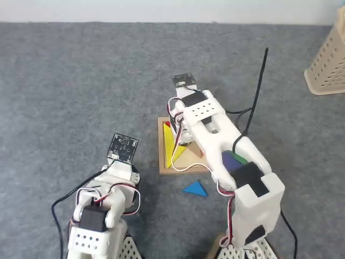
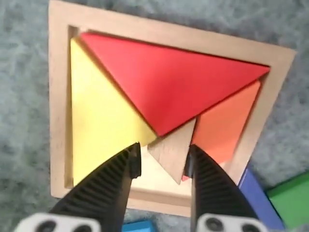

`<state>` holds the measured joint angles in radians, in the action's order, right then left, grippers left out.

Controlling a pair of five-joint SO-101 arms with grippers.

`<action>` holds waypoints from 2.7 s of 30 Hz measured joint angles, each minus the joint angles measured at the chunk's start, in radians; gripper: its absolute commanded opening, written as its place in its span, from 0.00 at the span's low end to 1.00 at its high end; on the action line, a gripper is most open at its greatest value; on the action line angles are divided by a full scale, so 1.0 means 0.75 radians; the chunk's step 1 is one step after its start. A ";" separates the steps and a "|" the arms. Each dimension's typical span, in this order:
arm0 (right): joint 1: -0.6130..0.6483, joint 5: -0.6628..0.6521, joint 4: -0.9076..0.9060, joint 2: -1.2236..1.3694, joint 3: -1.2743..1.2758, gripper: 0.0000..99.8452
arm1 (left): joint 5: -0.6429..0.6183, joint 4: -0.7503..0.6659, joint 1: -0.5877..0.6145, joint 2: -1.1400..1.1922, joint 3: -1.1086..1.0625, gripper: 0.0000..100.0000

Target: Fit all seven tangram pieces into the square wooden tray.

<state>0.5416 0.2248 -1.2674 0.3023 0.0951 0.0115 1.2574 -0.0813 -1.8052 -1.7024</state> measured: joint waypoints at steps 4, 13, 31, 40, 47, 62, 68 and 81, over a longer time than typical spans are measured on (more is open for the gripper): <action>0.002 0.000 -0.012 0.000 0.000 0.13 | 0.000 0.000 0.000 0.000 0.000 0.01; 0.002 -0.078 0.082 -0.176 0.200 0.01 | 0.000 0.000 0.000 0.000 0.000 0.01; -0.090 -0.188 0.213 -0.094 0.276 0.01 | 0.000 0.000 0.000 0.000 0.000 0.01; -0.092 -0.215 0.213 -0.076 0.225 0.01 | 0.000 0.000 0.000 0.000 0.000 0.01; -0.090 -0.217 0.041 -0.342 0.225 0.11 | 0.000 0.000 0.000 0.000 0.000 0.01; -0.280 -0.305 0.225 -0.200 0.309 0.07 | 0.000 0.000 0.000 0.000 0.000 0.01; -0.291 -0.311 0.241 -0.106 0.286 0.07 | 0.000 0.000 0.000 0.000 0.000 0.01; -0.297 -0.311 0.239 0.055 0.078 0.07 | 0.000 0.000 0.000 0.000 0.000 0.01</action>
<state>0.3191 -0.0084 -1.0879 0.3437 0.1534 0.0115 1.2574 -0.0813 -1.8052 -1.7024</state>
